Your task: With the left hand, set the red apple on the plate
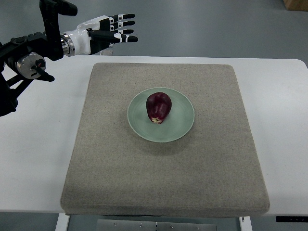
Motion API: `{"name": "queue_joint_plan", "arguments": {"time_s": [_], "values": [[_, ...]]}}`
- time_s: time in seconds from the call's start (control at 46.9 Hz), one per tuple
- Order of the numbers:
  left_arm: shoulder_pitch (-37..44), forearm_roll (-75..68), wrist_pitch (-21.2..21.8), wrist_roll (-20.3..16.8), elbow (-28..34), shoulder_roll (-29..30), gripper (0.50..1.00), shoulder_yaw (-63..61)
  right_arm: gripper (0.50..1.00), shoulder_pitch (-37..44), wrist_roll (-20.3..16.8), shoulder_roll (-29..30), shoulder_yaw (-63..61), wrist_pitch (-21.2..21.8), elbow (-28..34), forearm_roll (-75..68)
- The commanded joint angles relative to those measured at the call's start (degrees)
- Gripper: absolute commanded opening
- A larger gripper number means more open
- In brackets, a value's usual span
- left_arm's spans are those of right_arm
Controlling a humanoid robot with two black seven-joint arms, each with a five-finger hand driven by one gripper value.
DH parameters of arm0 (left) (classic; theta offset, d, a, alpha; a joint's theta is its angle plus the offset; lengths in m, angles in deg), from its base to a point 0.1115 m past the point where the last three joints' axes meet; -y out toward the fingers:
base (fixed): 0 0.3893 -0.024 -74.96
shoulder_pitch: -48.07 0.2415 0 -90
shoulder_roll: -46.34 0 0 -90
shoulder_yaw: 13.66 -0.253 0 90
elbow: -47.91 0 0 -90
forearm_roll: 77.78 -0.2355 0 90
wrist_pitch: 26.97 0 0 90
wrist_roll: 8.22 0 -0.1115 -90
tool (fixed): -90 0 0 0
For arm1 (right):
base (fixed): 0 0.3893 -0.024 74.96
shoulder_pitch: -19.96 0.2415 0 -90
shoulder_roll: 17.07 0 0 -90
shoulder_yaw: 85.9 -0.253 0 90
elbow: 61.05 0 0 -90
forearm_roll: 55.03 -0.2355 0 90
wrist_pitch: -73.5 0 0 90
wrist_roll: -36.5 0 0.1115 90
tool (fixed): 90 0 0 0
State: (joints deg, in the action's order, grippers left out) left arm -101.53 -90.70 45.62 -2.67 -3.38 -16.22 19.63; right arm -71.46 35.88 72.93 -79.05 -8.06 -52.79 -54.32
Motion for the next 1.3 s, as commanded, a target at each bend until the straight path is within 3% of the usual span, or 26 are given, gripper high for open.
{"name": "queue_joint_plan", "arguments": {"time_s": [0.0, 0.47, 1.28], "values": [[1.15, 4.21, 0.00, -0.01, 1.10, 0.07, 0.999, 0.28, 0.964, 0.01, 0.00, 0.00, 0.00, 0.00, 0.00, 0.00], [8.10, 10.37, -0.17, -0.01, 3.39, 0.86, 0.999, 4.33, 0.964, 0.01, 0.00, 0.00, 0.00, 0.00, 0.00, 0.00], [9.33, 13.35, -0.79, -0.10, 3.39, 1.39, 0.999, 8.55, 0.964, -0.43, 0.00, 0.00, 0.26, 0.09, 0.09, -0.18]]}}
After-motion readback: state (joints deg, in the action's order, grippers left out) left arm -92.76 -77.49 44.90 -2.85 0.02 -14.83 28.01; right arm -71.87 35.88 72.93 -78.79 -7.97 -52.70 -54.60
